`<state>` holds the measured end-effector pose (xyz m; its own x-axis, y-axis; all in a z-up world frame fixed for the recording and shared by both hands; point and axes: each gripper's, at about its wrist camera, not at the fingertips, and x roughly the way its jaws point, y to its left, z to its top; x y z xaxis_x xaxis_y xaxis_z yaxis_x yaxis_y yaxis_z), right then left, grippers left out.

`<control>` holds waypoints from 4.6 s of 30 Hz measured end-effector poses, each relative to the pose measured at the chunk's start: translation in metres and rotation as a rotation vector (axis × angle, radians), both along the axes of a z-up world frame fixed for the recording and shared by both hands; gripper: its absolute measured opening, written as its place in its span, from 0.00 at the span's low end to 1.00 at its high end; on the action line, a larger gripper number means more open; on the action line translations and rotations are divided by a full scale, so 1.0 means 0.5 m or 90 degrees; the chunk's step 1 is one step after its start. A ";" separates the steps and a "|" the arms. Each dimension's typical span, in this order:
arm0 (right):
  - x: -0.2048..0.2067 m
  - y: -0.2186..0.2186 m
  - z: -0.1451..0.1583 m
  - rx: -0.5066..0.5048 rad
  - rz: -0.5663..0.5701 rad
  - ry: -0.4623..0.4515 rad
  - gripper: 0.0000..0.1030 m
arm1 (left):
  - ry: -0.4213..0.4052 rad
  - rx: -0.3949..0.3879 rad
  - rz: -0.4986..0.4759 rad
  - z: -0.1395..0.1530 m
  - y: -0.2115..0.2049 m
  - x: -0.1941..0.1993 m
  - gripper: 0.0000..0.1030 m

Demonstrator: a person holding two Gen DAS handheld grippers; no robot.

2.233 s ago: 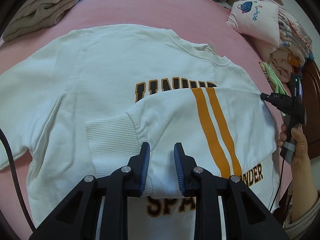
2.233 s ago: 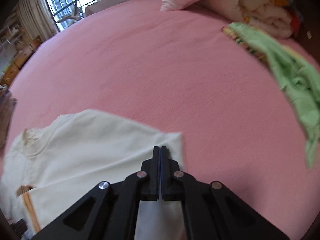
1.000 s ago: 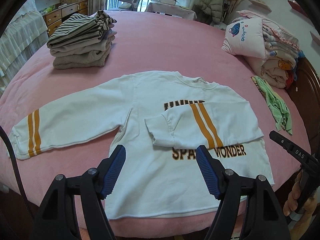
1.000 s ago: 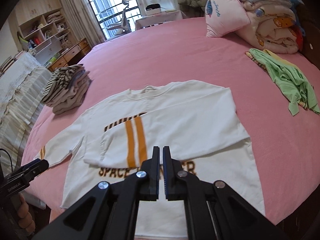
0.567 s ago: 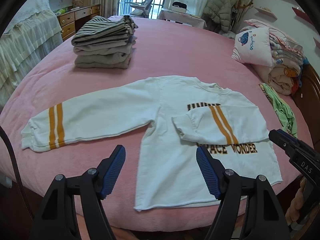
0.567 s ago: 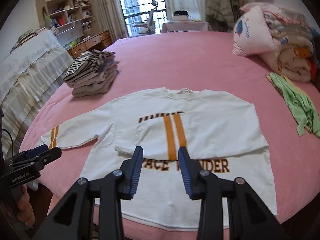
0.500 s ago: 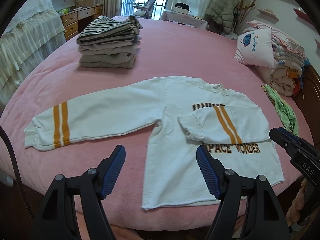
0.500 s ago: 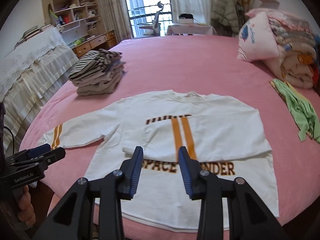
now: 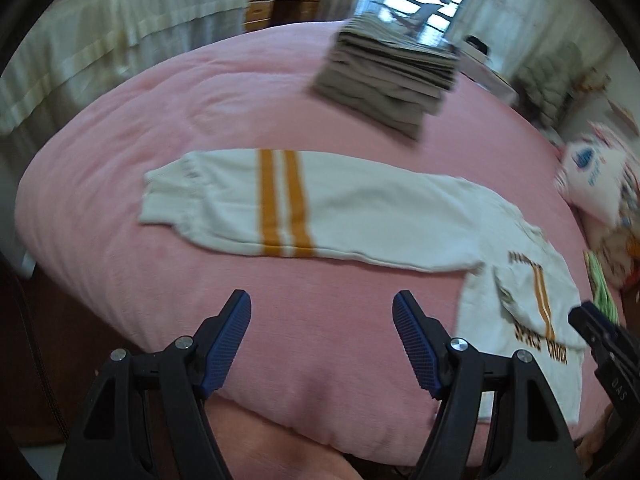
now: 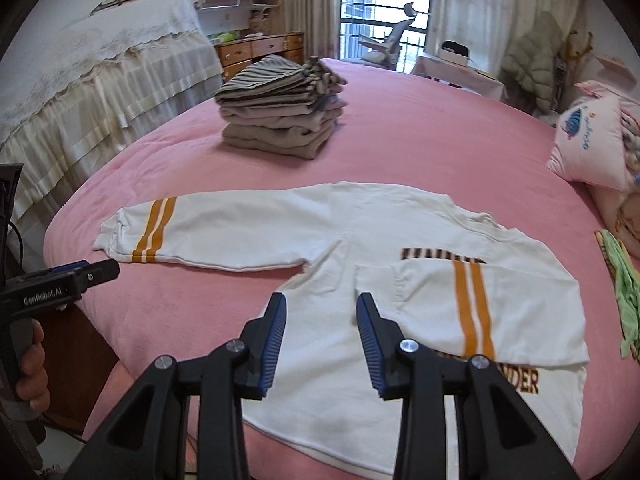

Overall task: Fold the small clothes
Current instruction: 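Move the left tool to the other striped sleeve cuff and grasp it, then carry the held sleeve across the sweatshirt body with the left tool, then lay the sleeve over the first sleeve and open the left tool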

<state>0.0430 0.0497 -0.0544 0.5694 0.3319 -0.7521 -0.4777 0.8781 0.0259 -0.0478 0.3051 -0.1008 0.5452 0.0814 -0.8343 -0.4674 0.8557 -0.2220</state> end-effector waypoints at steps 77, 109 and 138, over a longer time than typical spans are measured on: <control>0.148 -0.386 -0.058 0.167 -0.265 0.052 0.36 | -0.157 -0.077 -0.268 0.162 -0.470 0.382 0.11; 0.132 -0.620 -0.147 0.174 -0.382 0.100 0.36 | 0.053 0.062 -0.444 -0.069 -0.842 0.440 0.43; 0.193 -0.436 -0.100 0.111 -0.243 0.106 0.39 | 0.083 0.106 -0.241 -0.115 -0.378 0.305 0.56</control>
<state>0.1397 -0.1682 -0.1046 0.5514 0.2515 -0.7954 -0.0974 0.9664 0.2381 0.1048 0.1160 -0.1580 0.4541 0.0352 -0.8903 -0.1284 0.9914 -0.0263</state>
